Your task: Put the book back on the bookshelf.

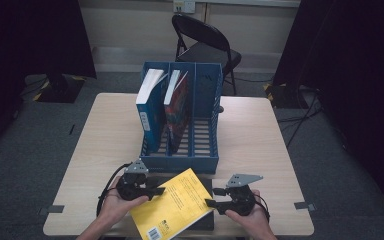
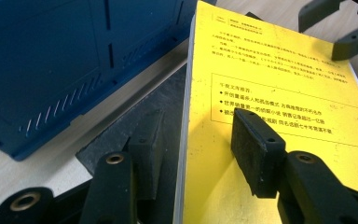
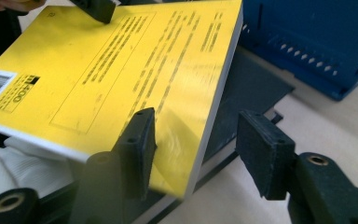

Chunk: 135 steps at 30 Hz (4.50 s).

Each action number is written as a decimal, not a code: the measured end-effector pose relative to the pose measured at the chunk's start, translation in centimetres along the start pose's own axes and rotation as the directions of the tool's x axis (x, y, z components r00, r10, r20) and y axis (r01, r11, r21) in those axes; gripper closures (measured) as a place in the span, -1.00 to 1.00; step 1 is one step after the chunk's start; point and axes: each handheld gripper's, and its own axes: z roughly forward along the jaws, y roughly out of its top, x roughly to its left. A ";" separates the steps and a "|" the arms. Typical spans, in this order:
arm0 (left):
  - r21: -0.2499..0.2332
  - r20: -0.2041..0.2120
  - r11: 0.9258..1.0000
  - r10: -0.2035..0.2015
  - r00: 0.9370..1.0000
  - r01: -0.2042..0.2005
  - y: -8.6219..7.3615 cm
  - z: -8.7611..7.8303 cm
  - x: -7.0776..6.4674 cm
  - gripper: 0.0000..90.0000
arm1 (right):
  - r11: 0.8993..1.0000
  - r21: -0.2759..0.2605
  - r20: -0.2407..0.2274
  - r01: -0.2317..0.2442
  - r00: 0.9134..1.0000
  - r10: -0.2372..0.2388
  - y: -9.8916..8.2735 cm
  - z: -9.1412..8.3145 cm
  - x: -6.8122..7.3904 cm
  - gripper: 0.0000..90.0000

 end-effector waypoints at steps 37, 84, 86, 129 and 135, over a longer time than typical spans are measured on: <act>-0.006 0.024 0.998 -0.066 0.998 0.066 -1.9 -1.0 -1.2 0.21 | 1.000 0.013 -0.011 -0.006 1.000 0.007 -0.6 -0.1 -0.1 0.37; -0.015 0.000 0.987 -0.159 0.987 0.159 -3.5 -2.9 -1.5 0.27 | 0.999 0.013 0.039 0.041 0.998 -0.042 2.1 3.0 0.5 0.43; -0.010 -0.008 0.989 -0.151 0.989 0.151 -3.4 -2.9 -1.6 0.24 | 0.999 0.011 0.041 0.039 0.998 -0.040 2.2 3.1 0.4 0.40; -0.069 0.221 0.958 -0.256 0.941 0.277 -2.9 -1.3 -1.0 0.15 | 1.000 -0.013 0.055 0.028 0.998 -0.027 1.7 3.0 0.5 0.36; -0.042 0.231 0.960 -0.260 0.937 0.277 -2.1 -0.5 -0.4 0.42 | 1.000 -0.013 0.057 0.021 0.998 -0.020 1.7 3.0 0.4 0.31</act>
